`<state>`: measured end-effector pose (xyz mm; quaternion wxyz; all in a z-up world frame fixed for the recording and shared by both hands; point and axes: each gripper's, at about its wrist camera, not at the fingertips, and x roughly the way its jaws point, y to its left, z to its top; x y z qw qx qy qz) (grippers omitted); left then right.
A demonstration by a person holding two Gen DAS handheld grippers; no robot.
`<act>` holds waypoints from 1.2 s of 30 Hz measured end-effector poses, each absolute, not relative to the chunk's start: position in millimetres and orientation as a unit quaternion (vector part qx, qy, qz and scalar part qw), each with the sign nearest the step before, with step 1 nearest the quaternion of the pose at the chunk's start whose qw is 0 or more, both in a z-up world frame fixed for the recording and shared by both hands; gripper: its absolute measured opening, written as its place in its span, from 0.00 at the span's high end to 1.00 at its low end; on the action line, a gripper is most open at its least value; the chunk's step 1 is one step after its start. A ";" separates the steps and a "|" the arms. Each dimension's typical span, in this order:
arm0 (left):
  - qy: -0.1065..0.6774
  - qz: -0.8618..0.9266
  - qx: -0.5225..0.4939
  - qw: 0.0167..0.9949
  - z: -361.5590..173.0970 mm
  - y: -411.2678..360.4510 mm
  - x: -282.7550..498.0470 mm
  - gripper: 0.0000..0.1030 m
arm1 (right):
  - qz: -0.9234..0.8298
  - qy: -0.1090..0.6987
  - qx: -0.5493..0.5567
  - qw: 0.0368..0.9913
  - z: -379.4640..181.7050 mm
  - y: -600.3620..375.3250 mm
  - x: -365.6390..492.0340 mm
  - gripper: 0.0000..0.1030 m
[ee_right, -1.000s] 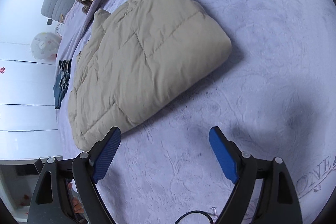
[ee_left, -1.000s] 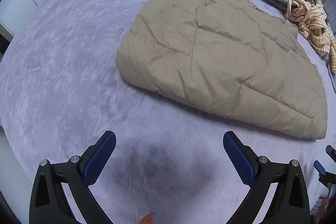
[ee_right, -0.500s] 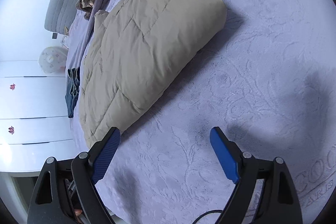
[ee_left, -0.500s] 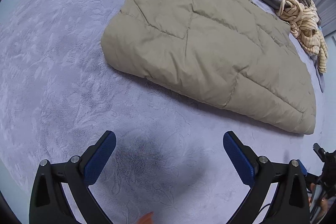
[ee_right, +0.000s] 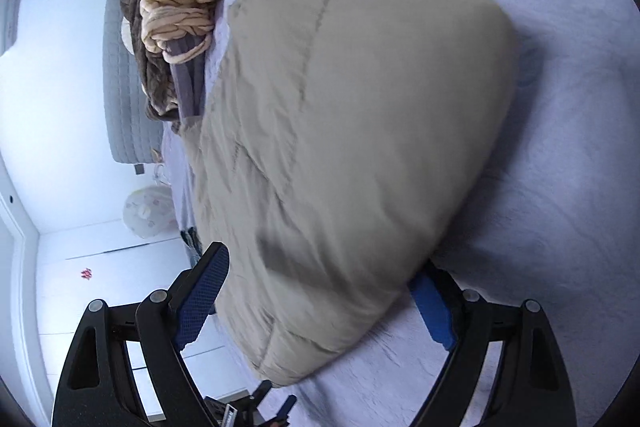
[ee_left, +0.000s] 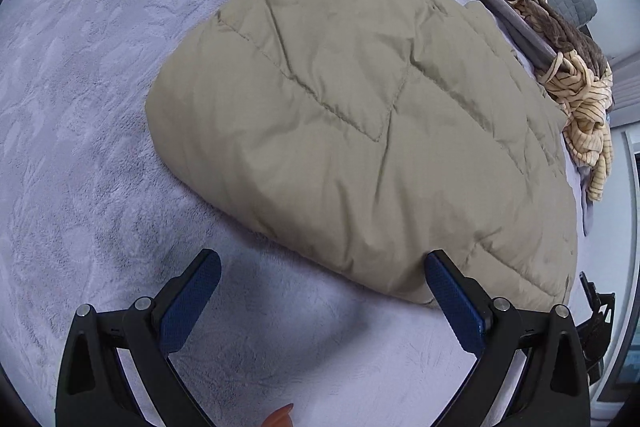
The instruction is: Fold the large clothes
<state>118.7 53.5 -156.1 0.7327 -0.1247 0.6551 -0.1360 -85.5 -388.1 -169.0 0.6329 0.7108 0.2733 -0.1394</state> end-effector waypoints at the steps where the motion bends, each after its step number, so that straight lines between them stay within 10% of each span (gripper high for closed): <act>1: 0.653 -0.138 -0.129 0.733 -156.8 52.4 122.7 0.01 | -0.134 0.263 0.713 0.636 -167.0 -389.2 -81.8 0.01; 22: 0.609 -0.165 -0.314 0.710 -186.1 48.0 180.5 0.01 | -0.065 0.339 0.696 0.630 -187.6 -378.7 -37.9 0.00; 25: 0.611 -0.138 -0.312 0.715 -193.9 46.1 185.1 0.23 | -0.071 0.343 0.700 0.622 -192.2 -378.8 -38.3 0.00; 27: 0.596 -0.151 -0.321 0.720 -189.6 50.6 182.7 0.65 | -0.075 0.340 0.706 0.617 -192.7 -378.6 -40.7 0.01; 28: 0.591 -0.160 -0.316 0.725 -185.5 54.4 178.2 0.70 | -0.075 0.339 0.709 0.614 -192.6 -378.6 -42.0 0.02; 36: 0.546 -0.195 -0.161 0.799 -129.4 37.0 160.1 0.84 | -0.098 0.334 0.714 0.608 -187.9 -379.0 -60.1 0.74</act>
